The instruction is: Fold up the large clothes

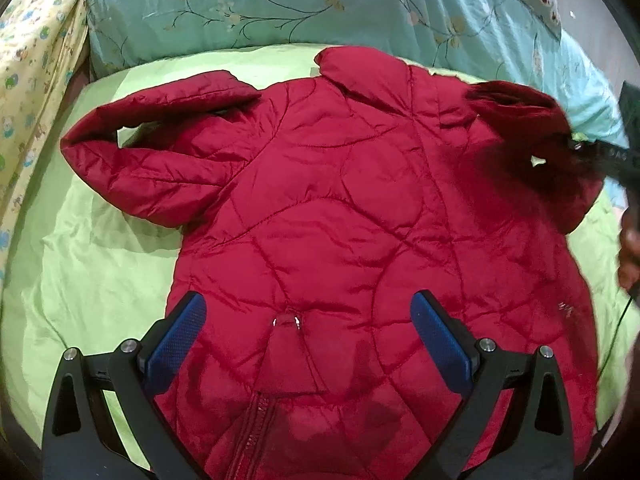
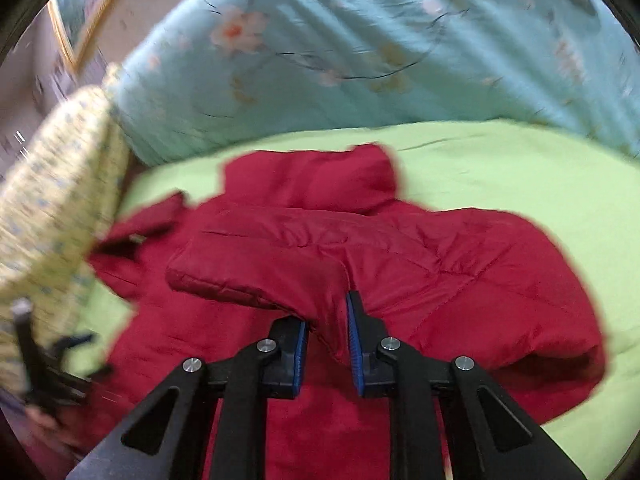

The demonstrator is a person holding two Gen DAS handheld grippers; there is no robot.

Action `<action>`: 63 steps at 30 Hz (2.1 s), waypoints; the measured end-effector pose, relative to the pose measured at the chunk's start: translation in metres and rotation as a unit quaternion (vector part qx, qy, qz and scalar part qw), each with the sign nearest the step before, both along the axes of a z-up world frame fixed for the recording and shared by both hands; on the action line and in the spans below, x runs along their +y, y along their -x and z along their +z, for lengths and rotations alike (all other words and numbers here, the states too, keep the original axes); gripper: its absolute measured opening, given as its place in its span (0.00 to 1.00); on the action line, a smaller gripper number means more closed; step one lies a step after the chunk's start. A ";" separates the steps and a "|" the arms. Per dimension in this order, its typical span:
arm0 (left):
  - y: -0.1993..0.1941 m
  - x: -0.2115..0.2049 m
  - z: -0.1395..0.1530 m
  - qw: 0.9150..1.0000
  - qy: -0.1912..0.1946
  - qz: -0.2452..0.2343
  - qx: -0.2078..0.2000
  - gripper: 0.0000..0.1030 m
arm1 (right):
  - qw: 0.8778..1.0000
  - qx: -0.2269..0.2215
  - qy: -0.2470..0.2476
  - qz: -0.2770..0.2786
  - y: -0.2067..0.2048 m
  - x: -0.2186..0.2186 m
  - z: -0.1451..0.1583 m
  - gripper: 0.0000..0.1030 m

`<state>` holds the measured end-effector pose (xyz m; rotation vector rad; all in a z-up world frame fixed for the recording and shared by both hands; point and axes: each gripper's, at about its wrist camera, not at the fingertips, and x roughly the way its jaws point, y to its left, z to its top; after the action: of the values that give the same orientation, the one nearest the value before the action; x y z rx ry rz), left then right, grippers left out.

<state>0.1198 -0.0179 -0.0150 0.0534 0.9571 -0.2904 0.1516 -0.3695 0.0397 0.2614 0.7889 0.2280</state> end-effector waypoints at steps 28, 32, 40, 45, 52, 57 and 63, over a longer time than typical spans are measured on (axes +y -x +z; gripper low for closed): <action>-0.154 0.018 -0.041 0.945 0.260 -0.026 0.195 0.25 | 0.994 -0.012 -0.003 0.113 -0.040 0.183 -0.072 0.26; -0.156 0.020 -0.036 0.954 0.246 -0.034 0.169 0.15 | 0.993 -0.002 0.002 0.120 -0.031 0.179 -0.070 0.34; -0.146 0.003 -0.021 0.991 0.094 -0.062 0.073 0.15 | 0.999 -0.033 -0.010 0.023 0.005 0.092 -0.039 0.37; -0.133 -0.018 -0.024 0.998 -0.012 -0.065 0.014 0.19 | 0.998 -0.001 0.014 -0.067 -0.011 0.030 -0.050 0.43; -0.116 0.013 0.011 0.998 -0.036 0.007 -0.048 0.29 | 0.995 0.052 0.022 -0.088 -0.028 0.018 -0.086 0.41; -0.104 0.011 0.025 0.994 0.088 -0.050 -0.028 0.29 | 0.994 0.052 0.038 -0.091 -0.030 0.024 -0.089 0.41; -0.115 -0.045 -0.035 0.997 -0.003 -0.073 0.019 0.29 | 0.993 0.051 0.047 -0.090 -0.026 0.028 -0.083 0.41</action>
<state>0.2348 -0.0632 -0.0497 0.1240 0.9932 -0.4238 0.1781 -0.3415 -0.0431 0.2559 0.8702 0.0066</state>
